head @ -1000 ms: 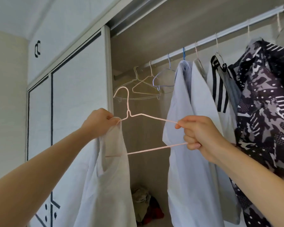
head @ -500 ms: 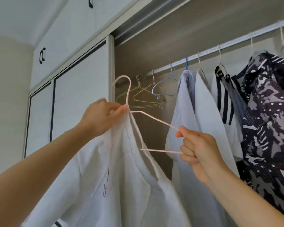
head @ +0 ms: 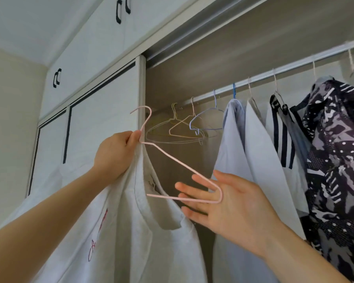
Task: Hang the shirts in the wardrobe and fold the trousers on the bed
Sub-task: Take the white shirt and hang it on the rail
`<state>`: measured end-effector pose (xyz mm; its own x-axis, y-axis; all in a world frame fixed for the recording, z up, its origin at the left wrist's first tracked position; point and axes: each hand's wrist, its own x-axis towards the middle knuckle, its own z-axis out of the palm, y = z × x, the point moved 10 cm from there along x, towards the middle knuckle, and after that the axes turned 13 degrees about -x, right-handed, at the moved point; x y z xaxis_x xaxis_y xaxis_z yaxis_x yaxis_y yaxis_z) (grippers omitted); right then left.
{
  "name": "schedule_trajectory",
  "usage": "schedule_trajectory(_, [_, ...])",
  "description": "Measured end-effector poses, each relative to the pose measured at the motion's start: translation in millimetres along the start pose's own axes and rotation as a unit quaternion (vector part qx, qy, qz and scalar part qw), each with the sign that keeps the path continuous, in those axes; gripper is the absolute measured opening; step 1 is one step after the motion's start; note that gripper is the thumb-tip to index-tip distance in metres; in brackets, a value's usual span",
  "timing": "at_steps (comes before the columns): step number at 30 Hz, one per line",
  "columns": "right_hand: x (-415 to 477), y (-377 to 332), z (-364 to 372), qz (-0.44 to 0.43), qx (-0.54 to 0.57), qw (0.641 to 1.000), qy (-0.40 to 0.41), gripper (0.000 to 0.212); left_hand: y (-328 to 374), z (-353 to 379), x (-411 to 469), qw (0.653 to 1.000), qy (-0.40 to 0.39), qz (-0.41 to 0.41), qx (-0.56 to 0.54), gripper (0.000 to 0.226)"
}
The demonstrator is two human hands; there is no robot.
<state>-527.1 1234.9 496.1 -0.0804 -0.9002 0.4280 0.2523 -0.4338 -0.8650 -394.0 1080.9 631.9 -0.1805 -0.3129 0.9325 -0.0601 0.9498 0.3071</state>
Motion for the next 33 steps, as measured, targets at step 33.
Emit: schedule_trajectory(33, [58.9, 29.4, -44.4, -0.117, -0.915, 0.386, 0.033, 0.023, -10.8, -24.6, -0.2, 0.996, 0.056, 0.046, 0.059, 0.061])
